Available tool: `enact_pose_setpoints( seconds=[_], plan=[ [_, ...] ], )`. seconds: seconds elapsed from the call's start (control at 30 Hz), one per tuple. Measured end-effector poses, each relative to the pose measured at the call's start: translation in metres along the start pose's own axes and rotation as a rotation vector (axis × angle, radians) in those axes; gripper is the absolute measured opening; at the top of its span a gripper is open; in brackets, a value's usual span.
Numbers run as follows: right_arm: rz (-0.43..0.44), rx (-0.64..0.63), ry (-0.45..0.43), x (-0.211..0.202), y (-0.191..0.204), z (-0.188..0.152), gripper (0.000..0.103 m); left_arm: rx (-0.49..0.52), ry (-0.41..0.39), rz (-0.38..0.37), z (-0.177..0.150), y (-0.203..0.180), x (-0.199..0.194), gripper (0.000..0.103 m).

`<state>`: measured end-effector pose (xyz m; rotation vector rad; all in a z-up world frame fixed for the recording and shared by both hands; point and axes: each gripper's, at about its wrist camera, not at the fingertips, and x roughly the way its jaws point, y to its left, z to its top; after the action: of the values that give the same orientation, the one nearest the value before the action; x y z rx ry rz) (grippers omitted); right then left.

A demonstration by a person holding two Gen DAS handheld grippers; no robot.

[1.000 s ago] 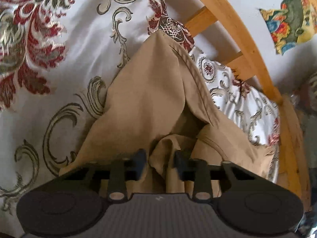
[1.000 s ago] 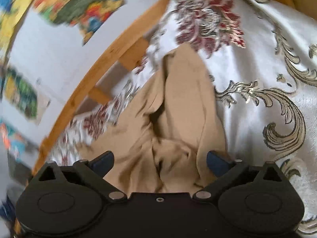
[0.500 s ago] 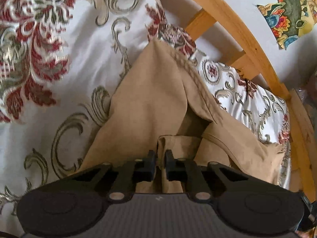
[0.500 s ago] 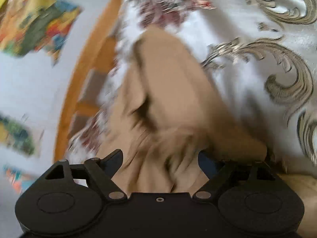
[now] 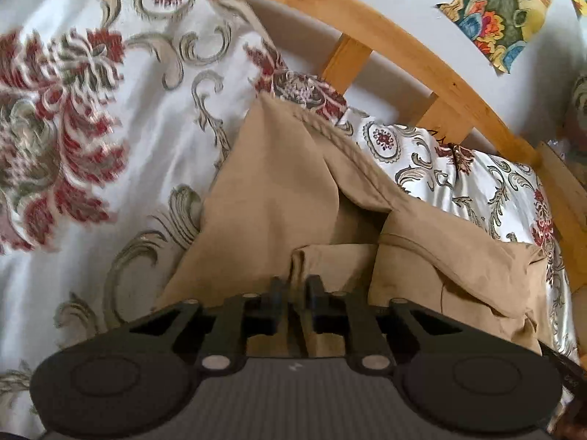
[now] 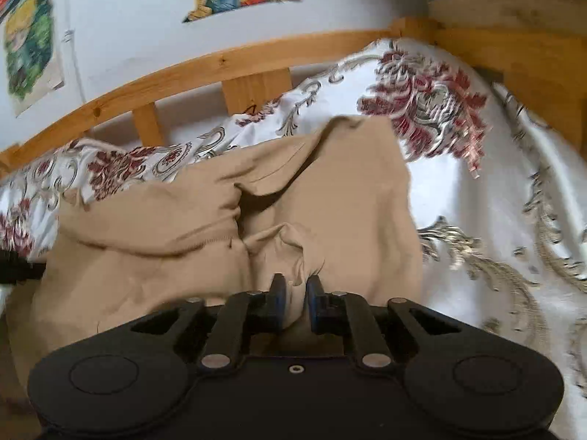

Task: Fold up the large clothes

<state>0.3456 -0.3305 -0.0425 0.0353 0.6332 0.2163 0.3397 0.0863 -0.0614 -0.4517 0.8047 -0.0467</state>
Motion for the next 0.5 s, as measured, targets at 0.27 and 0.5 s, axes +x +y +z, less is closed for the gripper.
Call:
enact_pose_setpoints(
  seconds=[0.27,0.5],
  plan=[
    [-0.07,-0.278,-0.176,-0.015,0.059,0.027,0.049,0.182,-0.274,0.126,-0.012,-0.047,-0.039,0.048],
    [-0.097,-0.503,-0.163,0.057,0.113,0.029,0.041,0.338,-0.164,0.07,-0.011,-0.096,0.012,0.045]
  ],
)
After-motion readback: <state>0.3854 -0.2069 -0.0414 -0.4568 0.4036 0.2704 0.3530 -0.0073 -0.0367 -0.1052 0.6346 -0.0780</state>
